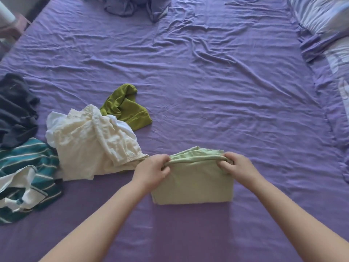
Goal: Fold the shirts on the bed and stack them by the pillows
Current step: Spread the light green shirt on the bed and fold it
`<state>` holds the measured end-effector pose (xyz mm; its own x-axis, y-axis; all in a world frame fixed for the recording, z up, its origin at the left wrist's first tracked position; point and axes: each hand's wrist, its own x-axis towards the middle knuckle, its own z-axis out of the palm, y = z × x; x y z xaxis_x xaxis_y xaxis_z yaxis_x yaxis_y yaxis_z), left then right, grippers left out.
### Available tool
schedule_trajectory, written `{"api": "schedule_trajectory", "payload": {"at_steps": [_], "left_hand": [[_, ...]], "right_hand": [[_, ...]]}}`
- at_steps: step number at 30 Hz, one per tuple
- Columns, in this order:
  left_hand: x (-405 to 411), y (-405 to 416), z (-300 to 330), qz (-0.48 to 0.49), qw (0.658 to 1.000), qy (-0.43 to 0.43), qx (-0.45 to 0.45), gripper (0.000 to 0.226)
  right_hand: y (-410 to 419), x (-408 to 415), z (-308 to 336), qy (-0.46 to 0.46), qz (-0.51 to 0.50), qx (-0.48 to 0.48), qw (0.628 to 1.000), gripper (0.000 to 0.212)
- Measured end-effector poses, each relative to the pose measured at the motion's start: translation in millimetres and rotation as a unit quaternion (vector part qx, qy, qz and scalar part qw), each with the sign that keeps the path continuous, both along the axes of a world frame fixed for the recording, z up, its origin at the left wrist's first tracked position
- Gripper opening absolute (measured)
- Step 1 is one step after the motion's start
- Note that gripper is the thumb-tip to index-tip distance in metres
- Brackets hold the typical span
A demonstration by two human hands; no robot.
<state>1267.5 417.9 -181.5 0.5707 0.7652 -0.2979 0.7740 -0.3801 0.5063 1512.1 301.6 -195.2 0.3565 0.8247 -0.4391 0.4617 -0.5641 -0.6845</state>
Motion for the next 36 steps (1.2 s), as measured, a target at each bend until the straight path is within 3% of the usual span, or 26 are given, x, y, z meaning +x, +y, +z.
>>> {"api": "schedule_trajectory", "payload": {"at_steps": [5,7,11,13,15,18,25,27,30,33,36], "left_hand": [[32.5,31.4,-42.5,0.022,0.997,0.071,0.009,0.024],[37.3,32.3,-55.5,0.018,0.993,0.099,0.062,0.025],[33.7,0.3,-62.5,-0.031,0.970,0.057,0.234,0.037],[28.5,-27.0,-70.9,-0.094,0.957,0.025,0.274,0.036],[23.6,-42.5,-80.9,-0.121,0.962,0.053,0.239,0.038],[18.8,-37.6,-101.3,-0.100,0.971,0.161,0.144,0.061],[19.3,-25.1,-124.3,-0.126,0.965,0.211,0.091,0.069],[18.2,-30.2,-112.6,-0.076,0.977,0.183,0.085,0.068],[17.5,-51.3,-93.3,0.123,0.987,0.098,0.043,0.077],[28.3,-62.4,-77.9,0.311,0.949,-0.001,-0.053,0.085],[38.0,-49.3,-71.0,0.420,0.903,-0.043,-0.086,0.085]], "right_hand": [[47.5,5.6,-45.0,-0.105,-0.044,-0.060,0.992,0.009],[51.0,2.5,-58.3,-0.154,-0.047,-0.071,0.984,0.015],[31.7,-24.2,-61.6,-0.304,0.014,0.071,0.950,0.032],[15.1,-44.2,-65.1,-0.328,0.069,0.134,0.933,0.037],[2.6,-59.0,-73.6,-0.311,0.141,0.087,0.936,0.045],[-2.8,-59.1,-93.7,-0.296,0.171,-0.015,0.940,0.062],[3.9,-55.1,-113.3,-0.327,0.204,-0.043,0.922,0.065],[-1.4,-51.7,-106.6,-0.301,0.168,-0.029,0.938,0.061],[-16.7,-48.9,-90.7,-0.258,0.021,-0.029,0.966,0.068],[-25.9,-55.7,-79.6,-0.206,-0.052,-0.077,0.974,0.074],[-17.3,-58.7,-71.5,-0.111,-0.113,-0.026,0.987,0.071]]}}
